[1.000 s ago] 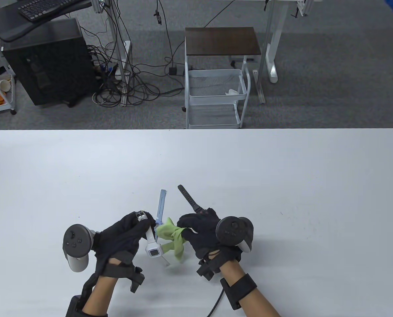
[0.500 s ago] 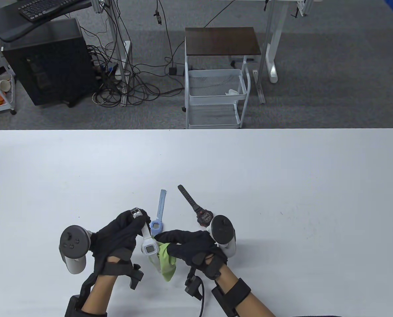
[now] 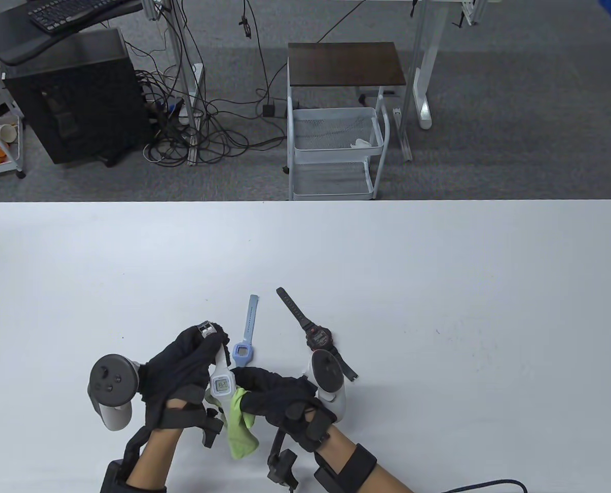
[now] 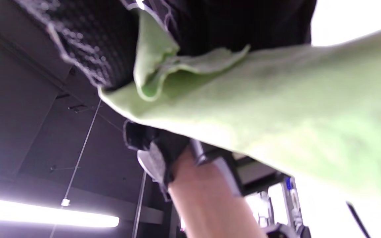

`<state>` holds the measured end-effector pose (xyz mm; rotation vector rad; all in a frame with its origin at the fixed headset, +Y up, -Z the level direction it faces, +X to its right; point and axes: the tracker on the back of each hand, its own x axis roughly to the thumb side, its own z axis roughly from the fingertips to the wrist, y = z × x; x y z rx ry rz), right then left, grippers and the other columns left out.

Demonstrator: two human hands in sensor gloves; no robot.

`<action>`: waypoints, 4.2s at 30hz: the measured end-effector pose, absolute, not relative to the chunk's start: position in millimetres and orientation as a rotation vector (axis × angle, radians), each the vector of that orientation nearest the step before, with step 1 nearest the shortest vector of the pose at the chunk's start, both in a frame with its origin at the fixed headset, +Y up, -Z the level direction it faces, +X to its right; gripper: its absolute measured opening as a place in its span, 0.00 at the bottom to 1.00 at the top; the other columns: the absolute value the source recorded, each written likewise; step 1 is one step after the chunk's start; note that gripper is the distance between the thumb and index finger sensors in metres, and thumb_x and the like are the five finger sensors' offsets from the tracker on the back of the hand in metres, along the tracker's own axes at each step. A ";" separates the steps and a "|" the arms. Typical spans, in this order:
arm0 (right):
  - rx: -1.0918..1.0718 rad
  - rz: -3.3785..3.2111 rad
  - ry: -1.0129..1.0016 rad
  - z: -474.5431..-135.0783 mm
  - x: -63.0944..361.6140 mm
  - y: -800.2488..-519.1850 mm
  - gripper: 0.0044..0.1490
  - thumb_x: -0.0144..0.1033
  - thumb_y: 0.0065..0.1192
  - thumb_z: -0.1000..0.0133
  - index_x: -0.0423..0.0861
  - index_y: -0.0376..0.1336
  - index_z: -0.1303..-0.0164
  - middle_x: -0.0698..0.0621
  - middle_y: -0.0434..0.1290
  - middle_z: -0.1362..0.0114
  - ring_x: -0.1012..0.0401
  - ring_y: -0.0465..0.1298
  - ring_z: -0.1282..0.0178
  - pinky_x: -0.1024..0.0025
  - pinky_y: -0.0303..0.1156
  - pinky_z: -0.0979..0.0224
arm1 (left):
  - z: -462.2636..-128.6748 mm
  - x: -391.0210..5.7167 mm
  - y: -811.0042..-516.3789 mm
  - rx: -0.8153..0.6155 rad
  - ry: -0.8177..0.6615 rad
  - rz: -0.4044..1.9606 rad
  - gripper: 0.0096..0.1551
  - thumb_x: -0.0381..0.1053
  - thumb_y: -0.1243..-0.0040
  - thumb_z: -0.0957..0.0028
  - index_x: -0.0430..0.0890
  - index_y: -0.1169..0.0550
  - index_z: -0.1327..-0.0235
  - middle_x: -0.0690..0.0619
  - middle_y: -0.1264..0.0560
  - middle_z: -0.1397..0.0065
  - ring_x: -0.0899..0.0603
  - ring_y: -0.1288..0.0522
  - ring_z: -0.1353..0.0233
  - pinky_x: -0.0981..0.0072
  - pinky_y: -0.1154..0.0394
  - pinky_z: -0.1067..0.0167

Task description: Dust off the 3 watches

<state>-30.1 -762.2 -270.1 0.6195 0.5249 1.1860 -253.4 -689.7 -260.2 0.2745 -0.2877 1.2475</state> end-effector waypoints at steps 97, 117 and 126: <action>0.626 1.634 0.359 -269.8 -24.6 -769.1 0.29 0.52 0.72 0.55 0.42 0.77 0.55 0.47 0.87 0.71 0.54 0.82 0.75 0.35 0.63 0.42 | -255.3 -260.3 -689.3 0.363 -0.271 1.355 0.26 0.64 0.44 0.37 0.46 0.25 0.38 0.62 0.16 0.49 0.50 0.20 0.31 0.37 0.40 0.24; 0.656 1.667 0.334 -268.9 -27.0 -772.2 0.27 0.44 0.72 0.56 0.46 0.75 0.48 0.44 0.85 0.61 0.49 0.82 0.63 0.27 0.55 0.39 | -254.5 -260.5 -687.9 0.375 -0.280 1.347 0.26 0.64 0.45 0.37 0.46 0.25 0.38 0.62 0.17 0.48 0.50 0.20 0.30 0.37 0.40 0.24; 0.619 1.666 0.370 -269.3 -26.3 -780.9 0.28 0.55 0.68 0.52 0.42 0.78 0.61 0.46 0.85 0.68 0.48 0.82 0.67 0.28 0.56 0.40 | -253.1 -263.6 -685.4 0.397 -0.271 1.353 0.26 0.64 0.45 0.36 0.47 0.25 0.38 0.63 0.17 0.48 0.50 0.21 0.30 0.37 0.40 0.23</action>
